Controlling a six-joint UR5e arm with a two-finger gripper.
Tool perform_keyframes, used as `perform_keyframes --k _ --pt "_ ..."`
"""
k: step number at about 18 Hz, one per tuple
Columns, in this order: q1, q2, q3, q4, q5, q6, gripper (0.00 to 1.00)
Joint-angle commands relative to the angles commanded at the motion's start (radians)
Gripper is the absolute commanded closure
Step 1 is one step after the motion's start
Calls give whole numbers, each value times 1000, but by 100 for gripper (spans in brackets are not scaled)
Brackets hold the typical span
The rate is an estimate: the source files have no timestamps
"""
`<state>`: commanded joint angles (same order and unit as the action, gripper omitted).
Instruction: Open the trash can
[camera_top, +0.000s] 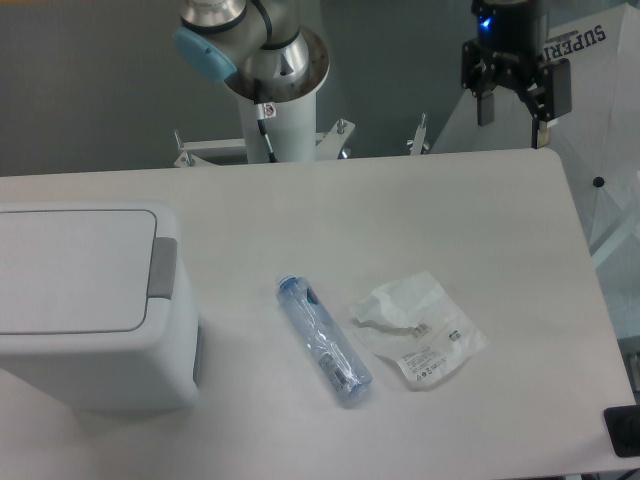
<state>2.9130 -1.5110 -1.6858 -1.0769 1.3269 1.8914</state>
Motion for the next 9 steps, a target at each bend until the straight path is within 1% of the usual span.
perform_keyframes --k 6,7,9 --pt "-2 5 0 -3 -5 -14 0" --pt "-11 6 3 -3 -5 -58 0" --pt "-58 3 11 -3 -6 -203 0"
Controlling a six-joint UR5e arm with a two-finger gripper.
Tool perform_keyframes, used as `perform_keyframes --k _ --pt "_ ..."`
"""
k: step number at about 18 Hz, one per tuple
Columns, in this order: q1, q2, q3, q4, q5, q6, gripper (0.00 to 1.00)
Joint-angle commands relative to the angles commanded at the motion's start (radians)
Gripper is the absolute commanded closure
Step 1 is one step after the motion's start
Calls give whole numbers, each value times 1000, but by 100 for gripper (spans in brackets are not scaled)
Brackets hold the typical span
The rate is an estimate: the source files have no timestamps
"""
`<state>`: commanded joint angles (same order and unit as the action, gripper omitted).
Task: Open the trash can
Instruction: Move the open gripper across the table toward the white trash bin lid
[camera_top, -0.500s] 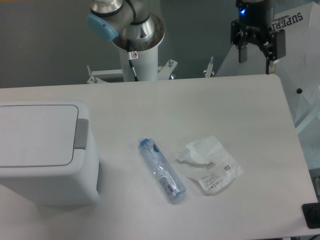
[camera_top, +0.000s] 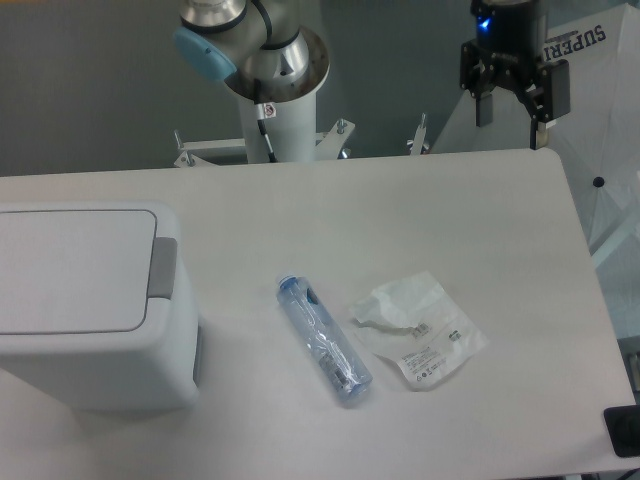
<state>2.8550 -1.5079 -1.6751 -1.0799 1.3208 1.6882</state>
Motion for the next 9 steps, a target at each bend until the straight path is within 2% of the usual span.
perform_keyframes --k 3,6,9 --pt "-57 2 5 2 0 -249 0" --pt "-135 -3 17 2 -14 -399 0" --pt "-181 -3 15 3 -84 -606 0"
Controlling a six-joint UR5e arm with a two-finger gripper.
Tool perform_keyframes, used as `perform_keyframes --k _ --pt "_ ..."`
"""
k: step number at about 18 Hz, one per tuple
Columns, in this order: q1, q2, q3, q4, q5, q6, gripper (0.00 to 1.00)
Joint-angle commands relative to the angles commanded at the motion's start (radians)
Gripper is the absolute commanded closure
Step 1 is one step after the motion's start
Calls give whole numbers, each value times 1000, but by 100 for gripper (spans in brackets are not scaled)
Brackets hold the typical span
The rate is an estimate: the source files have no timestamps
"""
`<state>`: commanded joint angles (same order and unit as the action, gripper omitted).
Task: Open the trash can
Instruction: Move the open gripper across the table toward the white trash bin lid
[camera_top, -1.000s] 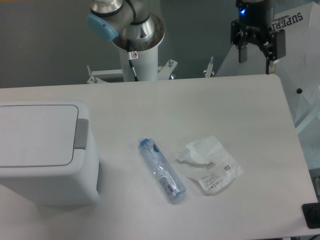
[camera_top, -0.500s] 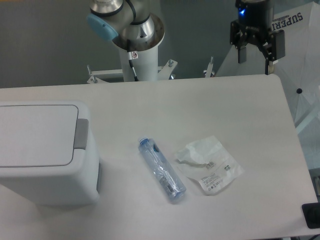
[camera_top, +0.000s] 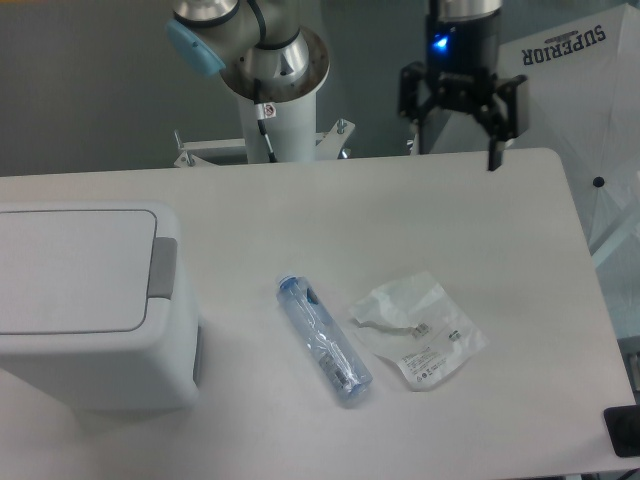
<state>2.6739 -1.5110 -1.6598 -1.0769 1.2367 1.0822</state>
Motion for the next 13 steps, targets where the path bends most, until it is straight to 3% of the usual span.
perform_keyframes --k 5,7,13 --pt "-107 -2 -12 84 -65 -393 0" --pt "-158 -9 -15 94 -81 -522 0" --pt "-296 -89 -3 187 -109 -772 0"
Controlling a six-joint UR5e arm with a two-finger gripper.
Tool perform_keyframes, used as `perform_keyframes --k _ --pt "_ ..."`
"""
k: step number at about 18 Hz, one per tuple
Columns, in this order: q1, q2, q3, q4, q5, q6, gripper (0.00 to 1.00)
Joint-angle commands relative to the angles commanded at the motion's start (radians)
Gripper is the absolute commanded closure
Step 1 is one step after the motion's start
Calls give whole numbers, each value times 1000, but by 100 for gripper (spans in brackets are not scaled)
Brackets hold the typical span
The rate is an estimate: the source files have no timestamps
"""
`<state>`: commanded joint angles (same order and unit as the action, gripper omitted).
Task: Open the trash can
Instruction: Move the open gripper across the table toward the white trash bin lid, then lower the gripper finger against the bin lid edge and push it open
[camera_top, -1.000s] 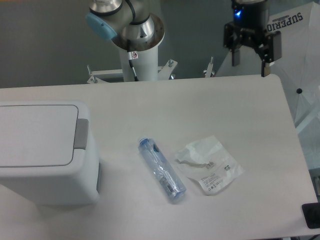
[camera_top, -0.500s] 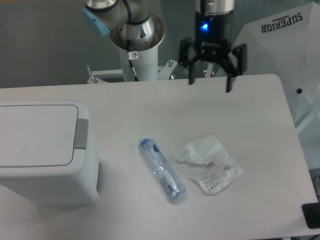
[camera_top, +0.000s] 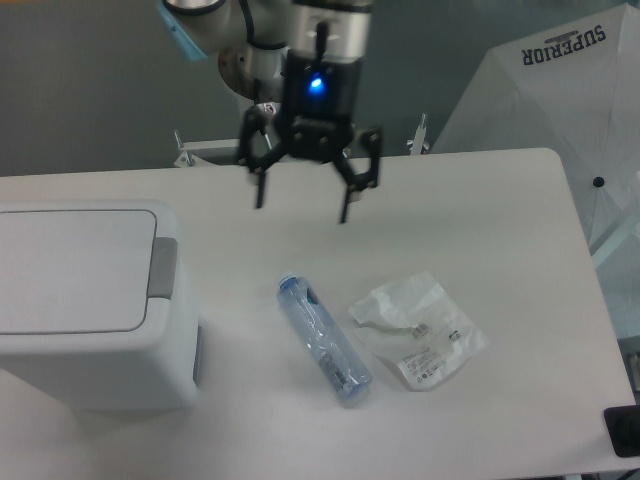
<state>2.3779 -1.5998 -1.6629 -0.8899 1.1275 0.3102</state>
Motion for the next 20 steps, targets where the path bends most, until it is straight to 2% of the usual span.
perform_keyframes --k 4,20 --pt "-49 -43 0 49 3 -120 0" --pt "-71 -78 -17 52 6 -123 0"
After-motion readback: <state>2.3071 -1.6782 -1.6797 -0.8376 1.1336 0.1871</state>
